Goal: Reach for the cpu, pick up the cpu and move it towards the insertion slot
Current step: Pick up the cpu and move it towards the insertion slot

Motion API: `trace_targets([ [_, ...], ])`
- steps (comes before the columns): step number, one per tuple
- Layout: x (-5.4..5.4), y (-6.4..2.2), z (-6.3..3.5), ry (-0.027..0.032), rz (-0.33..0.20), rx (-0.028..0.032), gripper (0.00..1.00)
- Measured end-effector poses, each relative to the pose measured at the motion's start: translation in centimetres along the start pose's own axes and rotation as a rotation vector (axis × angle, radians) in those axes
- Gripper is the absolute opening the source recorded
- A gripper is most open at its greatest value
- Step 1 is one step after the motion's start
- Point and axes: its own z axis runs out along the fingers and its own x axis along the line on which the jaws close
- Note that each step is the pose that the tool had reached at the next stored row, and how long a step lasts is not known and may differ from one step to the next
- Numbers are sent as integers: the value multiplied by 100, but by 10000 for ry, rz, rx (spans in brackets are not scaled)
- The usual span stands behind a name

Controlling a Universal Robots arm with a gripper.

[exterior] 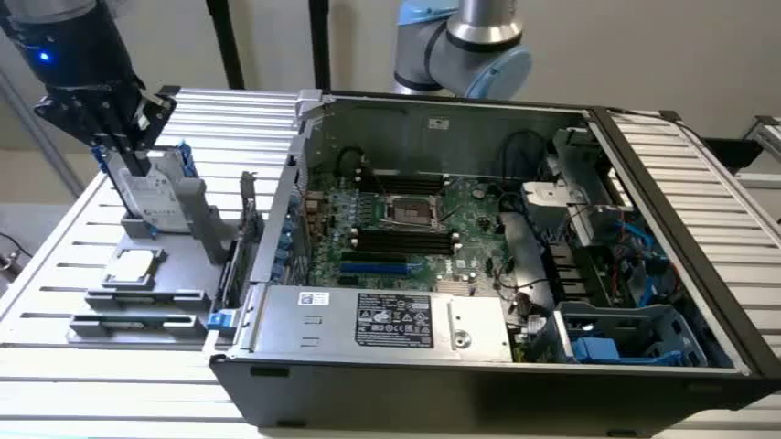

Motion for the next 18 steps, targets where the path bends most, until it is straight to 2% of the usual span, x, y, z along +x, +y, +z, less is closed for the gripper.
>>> trace_targets([
  [13,3,-2,-1,1,0,1,11],
  [18,108,-95,7,0,-10,-4,11],
])
